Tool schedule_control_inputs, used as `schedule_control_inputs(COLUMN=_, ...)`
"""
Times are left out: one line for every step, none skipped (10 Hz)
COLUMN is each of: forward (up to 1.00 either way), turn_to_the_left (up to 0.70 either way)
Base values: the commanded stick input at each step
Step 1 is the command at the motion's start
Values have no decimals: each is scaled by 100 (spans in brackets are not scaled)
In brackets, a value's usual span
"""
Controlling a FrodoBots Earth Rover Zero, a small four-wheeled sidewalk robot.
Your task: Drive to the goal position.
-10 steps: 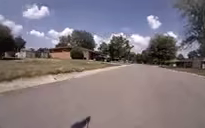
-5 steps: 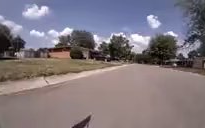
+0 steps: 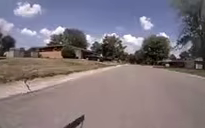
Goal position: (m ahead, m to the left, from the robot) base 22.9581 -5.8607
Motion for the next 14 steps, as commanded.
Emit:
schedule_control_inputs(forward=100, turn_to_the_left=0)
schedule_control_inputs(forward=100, turn_to_the_left=0)
schedule_control_inputs(forward=100, turn_to_the_left=0)
schedule_control_inputs(forward=100, turn_to_the_left=0)
schedule_control_inputs(forward=100, turn_to_the_left=0)
schedule_control_inputs(forward=100, turn_to_the_left=0)
schedule_control_inputs(forward=100, turn_to_the_left=0)
schedule_control_inputs(forward=100, turn_to_the_left=0)
schedule_control_inputs(forward=100, turn_to_the_left=0)
schedule_control_inputs(forward=100, turn_to_the_left=0)
schedule_control_inputs(forward=100, turn_to_the_left=0)
schedule_control_inputs(forward=100, turn_to_the_left=0)
schedule_control_inputs(forward=100, turn_to_the_left=0)
schedule_control_inputs(forward=100, turn_to_the_left=0)
